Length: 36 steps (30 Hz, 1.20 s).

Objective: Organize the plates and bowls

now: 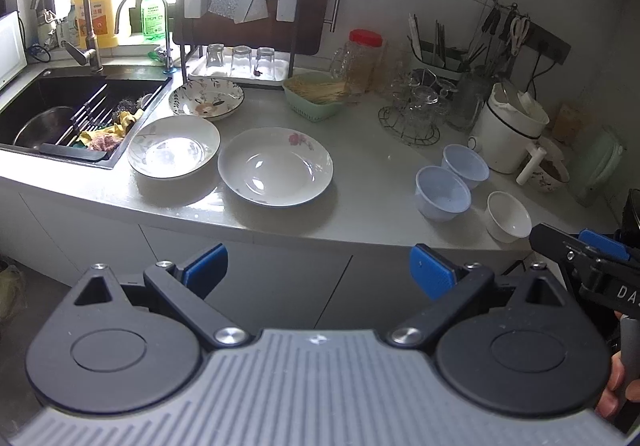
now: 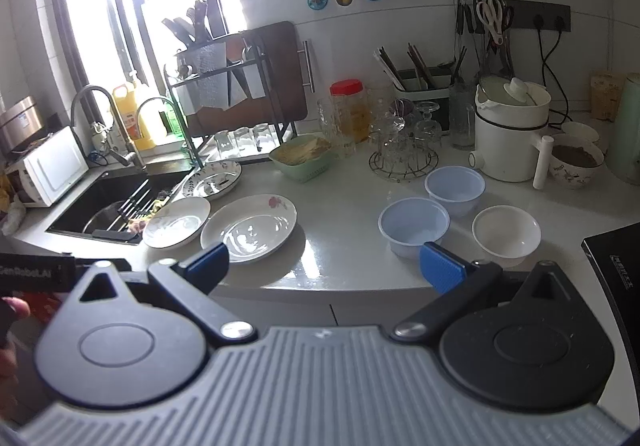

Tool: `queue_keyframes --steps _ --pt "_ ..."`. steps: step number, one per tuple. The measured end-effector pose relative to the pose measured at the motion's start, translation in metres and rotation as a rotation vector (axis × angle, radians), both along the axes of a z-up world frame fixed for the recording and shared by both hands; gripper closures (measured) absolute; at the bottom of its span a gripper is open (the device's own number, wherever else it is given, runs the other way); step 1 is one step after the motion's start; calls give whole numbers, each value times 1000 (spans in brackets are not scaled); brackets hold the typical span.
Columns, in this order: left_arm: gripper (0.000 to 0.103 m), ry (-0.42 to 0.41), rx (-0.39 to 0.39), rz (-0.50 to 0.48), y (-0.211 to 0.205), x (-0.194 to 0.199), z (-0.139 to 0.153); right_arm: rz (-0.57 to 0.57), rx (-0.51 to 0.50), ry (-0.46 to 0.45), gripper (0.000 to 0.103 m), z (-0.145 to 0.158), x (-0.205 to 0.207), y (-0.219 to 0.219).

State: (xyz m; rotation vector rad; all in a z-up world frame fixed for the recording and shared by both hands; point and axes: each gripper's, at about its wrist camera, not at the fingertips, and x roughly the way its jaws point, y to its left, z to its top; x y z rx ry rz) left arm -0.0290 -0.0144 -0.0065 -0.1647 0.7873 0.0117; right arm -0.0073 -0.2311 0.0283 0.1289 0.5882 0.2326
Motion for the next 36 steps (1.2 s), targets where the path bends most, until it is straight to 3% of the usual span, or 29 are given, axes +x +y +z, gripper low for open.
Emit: queue_keyframes --steps 17,28,36 --pt "4 12 63 -74 3 44 6 -70 -13 -33 0 -8 20 10" --pt "4 38 85 -108 31 84 -6 -103 36 -13 0 -15 43 27" --pt "4 51 112 -68 58 107 -17 -61 54 3 0 -25 61 46"
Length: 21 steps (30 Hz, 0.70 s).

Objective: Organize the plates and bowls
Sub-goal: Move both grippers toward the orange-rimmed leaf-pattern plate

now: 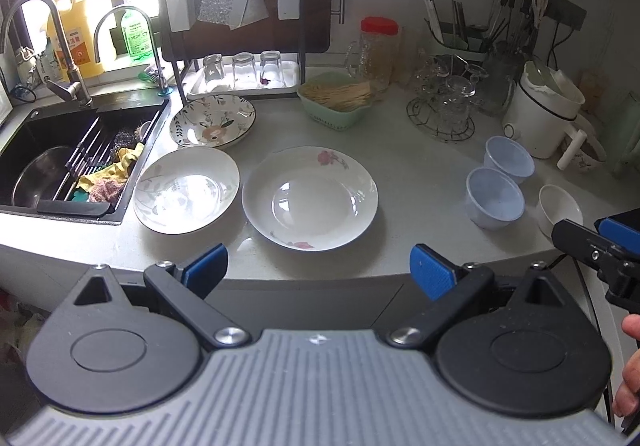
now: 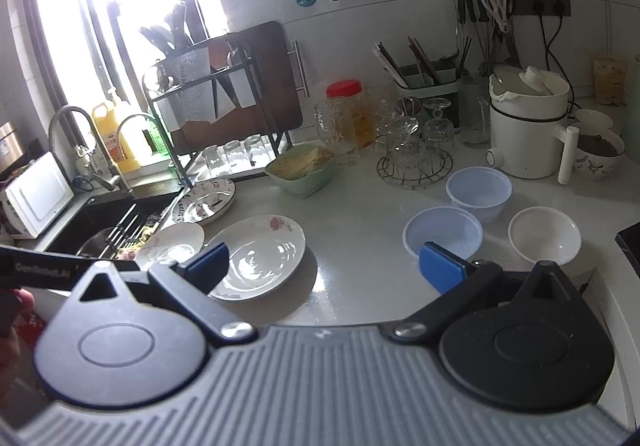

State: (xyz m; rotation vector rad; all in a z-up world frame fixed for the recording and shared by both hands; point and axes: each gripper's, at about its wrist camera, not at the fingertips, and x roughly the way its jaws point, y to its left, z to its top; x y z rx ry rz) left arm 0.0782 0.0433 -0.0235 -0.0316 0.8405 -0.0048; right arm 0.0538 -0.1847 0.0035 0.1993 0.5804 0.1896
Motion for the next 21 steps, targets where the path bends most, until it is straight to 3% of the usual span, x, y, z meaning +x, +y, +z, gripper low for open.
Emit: queue_keyframes --steps 5,9,13,17,21 --pt "4 17 3 24 22 20 -11 41 35 35 0 -10 18 13" --pt "4 37 -6 -12 47 50 -29 25 -6 47 0 -17 37 34" --pt "4 63 -34 -65 81 89 -47 -54 -12 34 0 -27 61 63" --pt "4 92 -29 -139 115 131 -56 -163 74 29 0 -30 81 90" --pt "4 84 -61 -196 158 170 -57 -203 65 73 0 -34 105 129"
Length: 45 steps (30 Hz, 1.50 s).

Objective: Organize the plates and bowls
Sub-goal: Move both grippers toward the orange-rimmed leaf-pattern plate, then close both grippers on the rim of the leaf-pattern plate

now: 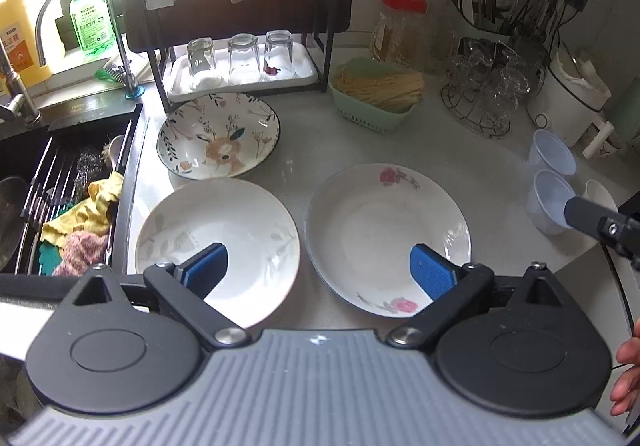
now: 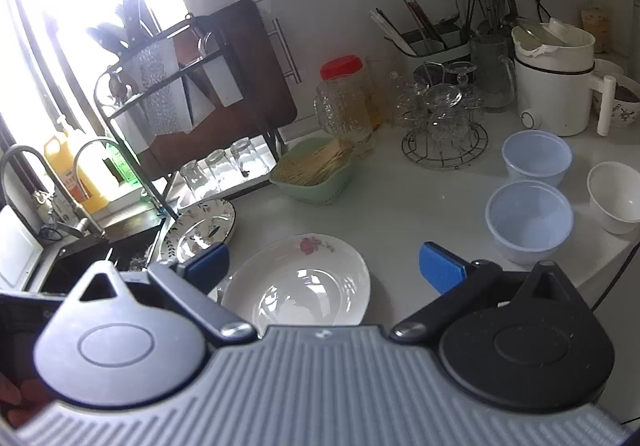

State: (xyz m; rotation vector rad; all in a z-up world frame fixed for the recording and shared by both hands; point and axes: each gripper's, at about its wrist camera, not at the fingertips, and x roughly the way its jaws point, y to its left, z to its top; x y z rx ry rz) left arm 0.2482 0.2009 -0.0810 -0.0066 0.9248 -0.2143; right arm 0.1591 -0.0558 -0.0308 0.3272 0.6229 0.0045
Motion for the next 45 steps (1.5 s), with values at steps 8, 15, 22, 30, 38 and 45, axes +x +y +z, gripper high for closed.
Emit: queue_keyframes --steps 8,15,22,30,38,45 --pt "4 41 -35 -64 67 65 -16 -47 20 86 0 -21 41 70" --pt "4 44 58 -124 106 96 -39 -16 93 135 14 -34 61 118" --pt "5 116 64 -131 141 116 -72 3 129 292 47 -64 87 149" --pt "5 192 -19 -106 161 129 -110 11 247 427 60 -97 94 154" --pt "29 188 -57 -120 166 134 -133 -31 377 491 69 -122 95 156" --pt "61 172 -106 -125 172 134 -148 -33 352 457 85 -137 103 162"
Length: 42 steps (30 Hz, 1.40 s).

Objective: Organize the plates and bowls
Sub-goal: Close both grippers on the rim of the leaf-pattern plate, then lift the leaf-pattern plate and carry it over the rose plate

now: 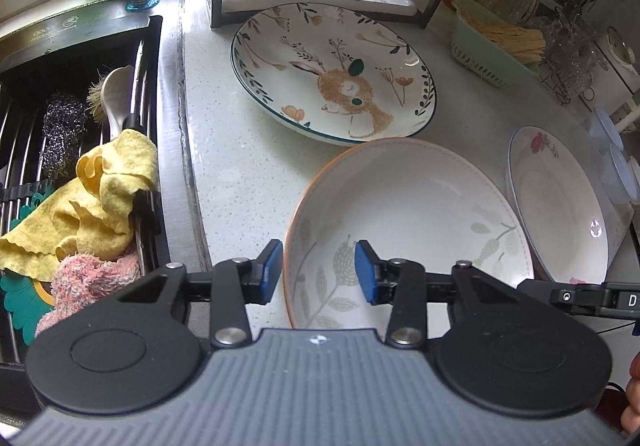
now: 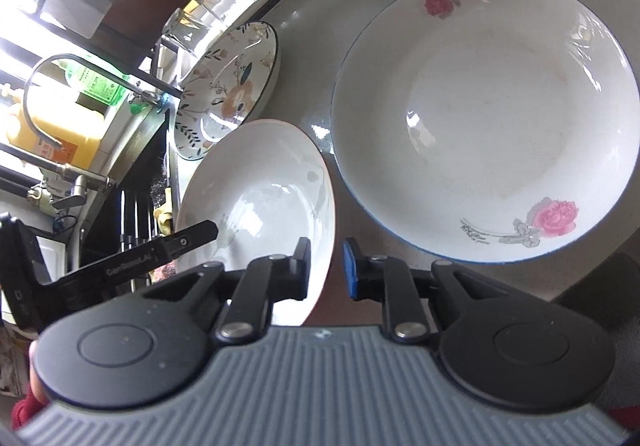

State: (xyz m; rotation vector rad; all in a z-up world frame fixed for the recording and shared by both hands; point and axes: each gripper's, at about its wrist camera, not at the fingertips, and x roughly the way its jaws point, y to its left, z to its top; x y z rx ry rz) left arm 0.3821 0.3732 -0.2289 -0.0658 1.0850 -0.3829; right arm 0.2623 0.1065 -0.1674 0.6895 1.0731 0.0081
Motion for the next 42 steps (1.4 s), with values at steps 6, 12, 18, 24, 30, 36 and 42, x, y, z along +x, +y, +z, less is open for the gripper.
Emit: queue_keyframes --steps 6,12,18,24,30,36,42 --pt "71 -22 -31 6 3 3 -7 9 -31 -28 90 -7 12 1" --pt "72 21 -81 15 10 11 -8 33 -26 -18 89 -8 20 1" --pt "72 46 -117 18 17 12 7 61 -14 -16 89 7 23 -1" --pt "72 55 -143 4 13 12 32 65 13 -13 89 25 23 -10" --pt "72 57 -139 -37 -6 15 58 52 37 -32 89 49 14 -26" --pt "72 59 -165 -70 -48 19 73 6 65 -58 89 61 9 -67" --pt "72 75 -200 -102 -97 25 88 -21 94 -77 89 69 10 -120"
